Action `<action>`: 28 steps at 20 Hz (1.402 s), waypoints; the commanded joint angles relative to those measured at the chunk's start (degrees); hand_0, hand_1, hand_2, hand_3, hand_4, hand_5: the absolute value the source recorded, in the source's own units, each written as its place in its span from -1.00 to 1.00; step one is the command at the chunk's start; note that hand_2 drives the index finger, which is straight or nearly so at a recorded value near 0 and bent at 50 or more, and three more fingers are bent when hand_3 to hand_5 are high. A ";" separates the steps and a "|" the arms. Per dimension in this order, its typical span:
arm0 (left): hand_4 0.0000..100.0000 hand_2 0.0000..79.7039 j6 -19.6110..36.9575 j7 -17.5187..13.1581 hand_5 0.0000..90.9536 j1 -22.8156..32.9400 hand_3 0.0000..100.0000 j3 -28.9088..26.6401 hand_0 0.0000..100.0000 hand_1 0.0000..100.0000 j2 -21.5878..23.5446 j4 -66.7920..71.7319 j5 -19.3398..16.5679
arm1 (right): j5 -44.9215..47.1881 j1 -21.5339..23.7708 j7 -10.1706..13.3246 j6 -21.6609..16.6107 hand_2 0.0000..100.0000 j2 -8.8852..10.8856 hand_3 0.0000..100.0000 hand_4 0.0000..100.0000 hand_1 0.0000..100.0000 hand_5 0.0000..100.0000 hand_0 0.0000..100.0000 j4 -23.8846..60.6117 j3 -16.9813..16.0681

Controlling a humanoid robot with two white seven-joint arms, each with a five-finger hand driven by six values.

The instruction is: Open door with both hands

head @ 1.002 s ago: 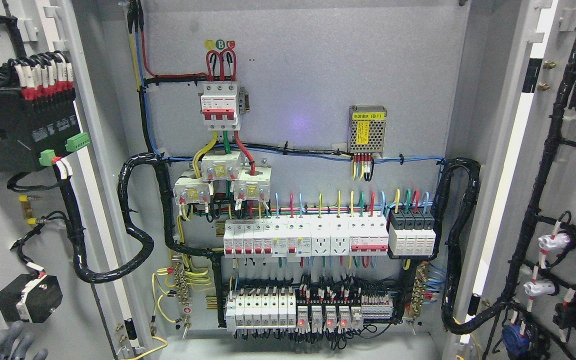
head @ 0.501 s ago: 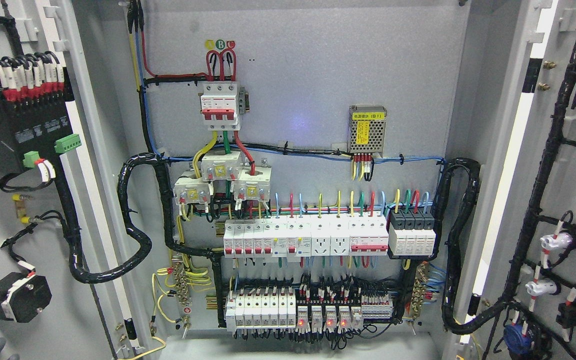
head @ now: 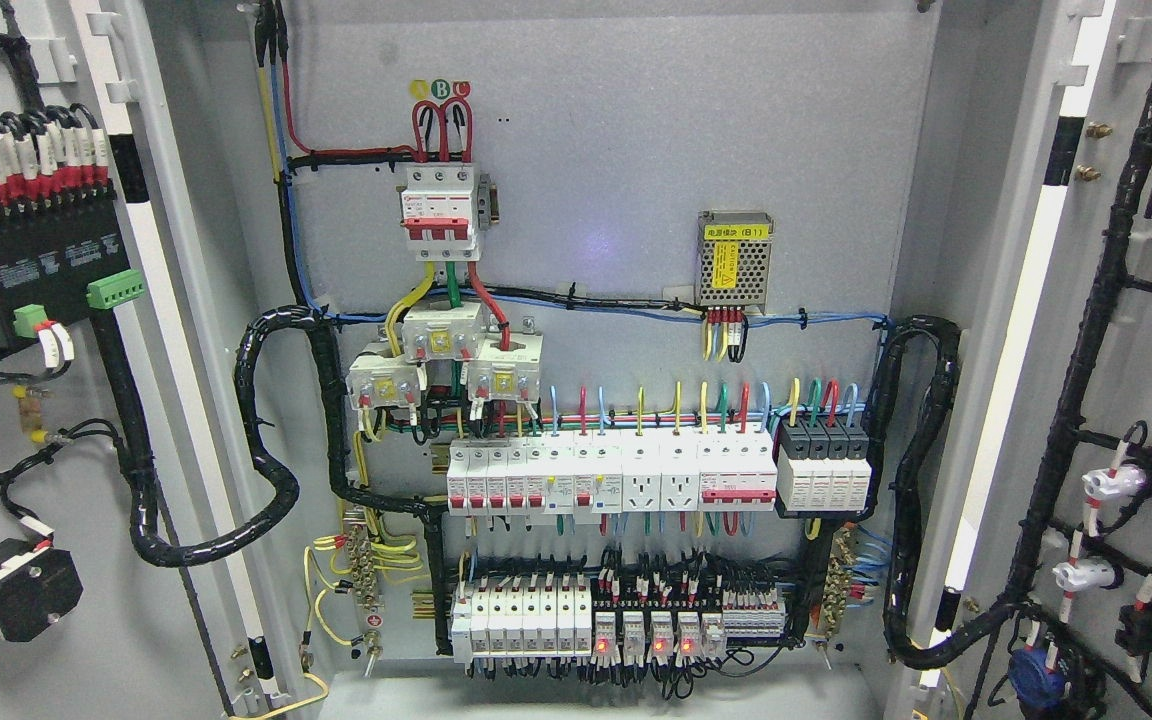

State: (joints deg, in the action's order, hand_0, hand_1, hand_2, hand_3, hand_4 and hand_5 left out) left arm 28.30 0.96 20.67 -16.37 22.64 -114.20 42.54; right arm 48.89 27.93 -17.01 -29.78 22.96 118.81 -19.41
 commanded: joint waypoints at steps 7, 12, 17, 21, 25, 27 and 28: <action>-1.00 -1.00 -2.82 0.00 -1.00 -1.68 -1.00 -2.00 -1.00 -1.00 3.55 6.09 2.55 | 0.42 0.37 0.05 -0.10 -1.00 -0.64 -1.00 -1.00 -1.00 -1.00 -0.62 -0.60 -0.63; -1.00 -1.00 -2.82 0.00 -1.00 -1.95 -1.00 -2.09 -1.00 -1.00 4.26 7.58 3.34 | 0.42 0.37 0.05 -0.10 -1.00 -0.81 -1.00 -1.00 -1.00 -1.00 -0.62 -0.60 -0.63; -1.00 -1.00 -2.90 0.00 -1.00 -2.21 -1.00 -2.53 -1.00 -1.00 4.96 8.46 5.27 | 0.42 0.28 0.05 -0.10 -1.00 -0.90 -1.00 -1.00 -1.00 -1.00 -0.62 -1.30 -0.63; -1.00 -1.00 -2.90 0.00 -1.00 -2.56 -1.00 -2.53 -1.00 -1.00 4.96 8.73 5.36 | 0.51 0.19 0.05 -0.10 -1.00 -0.99 -1.00 -1.00 -1.00 -1.00 -0.62 -0.60 -0.55; -1.00 -1.00 -2.90 0.00 -1.00 -3.18 -1.00 -2.53 -1.00 -1.00 4.96 9.52 5.53 | 0.42 0.02 0.23 -0.10 -1.00 -0.90 -1.00 -1.00 -1.00 -1.00 -0.62 -0.43 -0.46; -1.00 -1.00 -2.90 0.00 -1.00 -3.62 -1.00 -2.53 -1.00 -1.00 5.40 10.04 5.89 | 0.51 -0.07 0.05 -0.19 -1.00 -0.90 -1.00 -1.00 -1.00 -1.00 -0.62 -0.25 -0.28; -1.00 -1.00 -2.90 0.00 -1.00 -3.88 -1.00 -2.53 -1.00 -1.00 5.66 10.39 6.24 | 0.60 -0.07 0.05 -0.28 -1.00 -0.82 -1.00 -1.00 -1.00 -1.00 -0.62 0.10 -0.11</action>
State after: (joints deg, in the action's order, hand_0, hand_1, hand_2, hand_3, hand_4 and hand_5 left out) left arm 25.34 0.99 17.70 -18.59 26.99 -106.29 47.94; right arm 49.35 28.04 -16.72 -29.90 22.17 118.25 -19.88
